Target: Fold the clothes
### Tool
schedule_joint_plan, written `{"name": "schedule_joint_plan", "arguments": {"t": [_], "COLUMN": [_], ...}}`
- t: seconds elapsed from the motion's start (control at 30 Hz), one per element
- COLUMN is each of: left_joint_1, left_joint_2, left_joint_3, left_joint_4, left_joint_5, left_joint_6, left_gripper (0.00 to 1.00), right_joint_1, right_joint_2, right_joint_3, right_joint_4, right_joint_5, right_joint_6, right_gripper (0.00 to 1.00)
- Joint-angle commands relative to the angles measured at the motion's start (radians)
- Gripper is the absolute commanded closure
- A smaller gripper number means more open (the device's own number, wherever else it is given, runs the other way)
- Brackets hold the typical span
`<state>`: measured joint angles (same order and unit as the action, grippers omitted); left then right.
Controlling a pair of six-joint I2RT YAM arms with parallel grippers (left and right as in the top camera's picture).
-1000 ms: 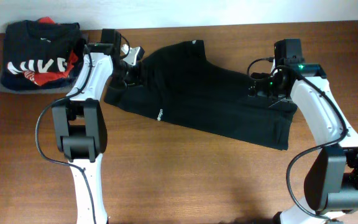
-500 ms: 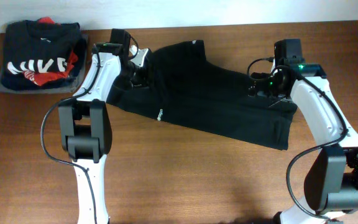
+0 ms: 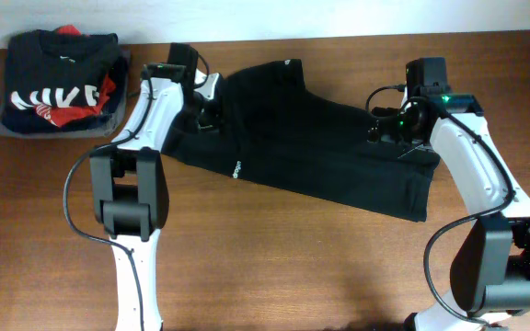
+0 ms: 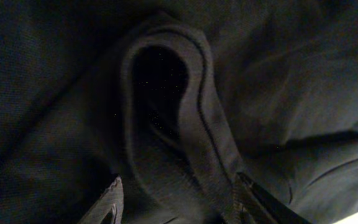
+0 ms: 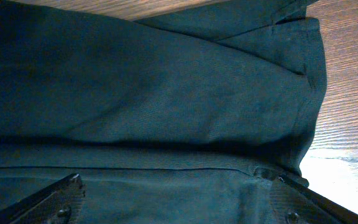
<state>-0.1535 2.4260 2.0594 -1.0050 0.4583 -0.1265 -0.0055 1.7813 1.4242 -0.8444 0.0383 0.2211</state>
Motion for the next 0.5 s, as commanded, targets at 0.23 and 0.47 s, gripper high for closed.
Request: {"name": "schedule_joint_plan", "arguments": {"t": [0.23, 0.47], "left_joint_1": [-0.03, -0.034], "left_joint_2": [-0.012, 0.0], "left_joint_3": [0.018, 0.018], "left_joint_4": [0.03, 0.058], "left_joint_5": [-0.055, -0.055], "left_joint_6": [-0.063, -0.071], "left_gripper": [0.43, 0.43], "right_joint_1": [0.005, 0.005], "right_joint_2": [-0.008, -0.008], "right_joint_3": [0.017, 0.017], "right_joint_4": [-0.006, -0.009], "right_joint_5": [-0.005, -0.005], "right_joint_6": [-0.003, -0.003], "right_gripper": [0.02, 0.01]}}
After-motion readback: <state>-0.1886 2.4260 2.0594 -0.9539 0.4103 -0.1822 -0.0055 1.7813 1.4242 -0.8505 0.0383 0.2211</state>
